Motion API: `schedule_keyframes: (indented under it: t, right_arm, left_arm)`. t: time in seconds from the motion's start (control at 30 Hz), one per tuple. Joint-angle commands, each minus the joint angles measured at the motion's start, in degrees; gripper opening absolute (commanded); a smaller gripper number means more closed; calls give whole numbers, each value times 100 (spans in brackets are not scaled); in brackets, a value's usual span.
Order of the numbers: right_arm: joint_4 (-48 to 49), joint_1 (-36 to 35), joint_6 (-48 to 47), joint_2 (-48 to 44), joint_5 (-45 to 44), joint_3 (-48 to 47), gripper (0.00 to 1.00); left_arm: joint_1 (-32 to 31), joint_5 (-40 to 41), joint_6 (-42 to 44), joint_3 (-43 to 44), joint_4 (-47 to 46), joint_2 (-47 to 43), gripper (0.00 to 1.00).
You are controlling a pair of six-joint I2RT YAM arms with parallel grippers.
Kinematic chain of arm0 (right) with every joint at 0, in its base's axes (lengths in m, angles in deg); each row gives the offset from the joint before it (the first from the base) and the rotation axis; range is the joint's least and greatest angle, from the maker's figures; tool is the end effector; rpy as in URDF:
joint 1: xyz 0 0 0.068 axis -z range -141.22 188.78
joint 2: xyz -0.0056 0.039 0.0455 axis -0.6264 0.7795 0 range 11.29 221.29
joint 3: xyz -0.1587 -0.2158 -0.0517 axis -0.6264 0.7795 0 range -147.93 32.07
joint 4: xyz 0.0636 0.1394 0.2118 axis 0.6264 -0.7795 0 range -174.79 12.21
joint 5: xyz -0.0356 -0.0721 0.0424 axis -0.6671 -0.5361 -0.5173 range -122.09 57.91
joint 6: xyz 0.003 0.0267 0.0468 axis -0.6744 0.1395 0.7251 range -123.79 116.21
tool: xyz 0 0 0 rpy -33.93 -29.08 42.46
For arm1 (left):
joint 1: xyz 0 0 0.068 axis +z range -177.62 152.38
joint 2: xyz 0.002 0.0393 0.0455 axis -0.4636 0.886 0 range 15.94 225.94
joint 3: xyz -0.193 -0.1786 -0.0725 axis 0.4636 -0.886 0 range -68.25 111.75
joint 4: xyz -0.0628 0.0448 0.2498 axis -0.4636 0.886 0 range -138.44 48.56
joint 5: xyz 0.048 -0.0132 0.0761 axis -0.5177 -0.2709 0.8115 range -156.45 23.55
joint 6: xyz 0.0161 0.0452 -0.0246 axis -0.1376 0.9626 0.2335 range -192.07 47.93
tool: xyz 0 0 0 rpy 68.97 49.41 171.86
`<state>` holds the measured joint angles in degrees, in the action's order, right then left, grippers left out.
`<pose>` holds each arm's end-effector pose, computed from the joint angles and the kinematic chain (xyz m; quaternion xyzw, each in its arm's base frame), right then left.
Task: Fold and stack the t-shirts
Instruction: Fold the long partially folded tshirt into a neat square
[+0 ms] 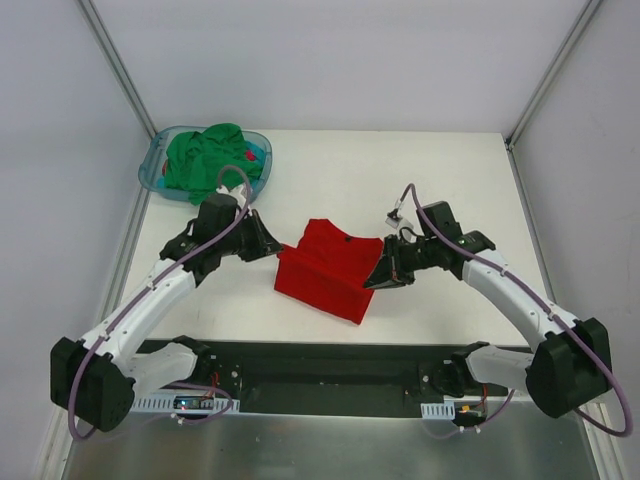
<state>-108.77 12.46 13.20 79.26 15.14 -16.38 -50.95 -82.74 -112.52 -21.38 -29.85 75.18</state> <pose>0.1984 0.1274 0.2571 -0.2051 0.8485 0.4646 0.1486 0.2071 -0.1002 0.2908 -0.0591 0.8622 -0.3624 0.3490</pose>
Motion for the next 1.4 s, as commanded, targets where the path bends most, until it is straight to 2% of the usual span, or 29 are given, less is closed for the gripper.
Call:
schedule_keyframes:
  t: [0.0,0.4,0.57,0.77,1.1,1.17,1.23,1.27,1.3,1.37]
  right_arm:
    - [-374,268,-416,129,-99,-385,1]
    - [259,1094,-399,762,-222,-402,1]
    - [452,1244,-469,1227,-318,-490,1]
    - [610,1428,-513,1649,-855,-578,1]
    - [1085,1631,-381,2379,-942,-710,4]
    - [1173,1657,-337,2441,-1100,-736,7]
    - [1156,1683,-302,2467,-1302,-789,19]
    - [1130,1701,-311,2459,-1382,-850,28]
    - [1069,1710,-354,2441,-1452,-929,40]
    - [841,1710,-442,2327,-1610,-1070,57]
  left_arm:
    - [22,601,195,436,-566,385,0]
    - [22,777,327,1166,-831,1721,0]
    - [39,707,441,1587,-839,2415,0]
    - [83,514,520,1983,-839,3189,0]
    - [154,329,616,2581,-839,4156,0]
    - [162,276,687,2704,-822,4332,11]
    - [171,145,731,2827,-796,4472,25]
    - [180,127,757,2888,-778,4508,37]
    - [180,100,766,2924,-752,4526,57]
    - [180,91,775,2942,-716,4465,84]
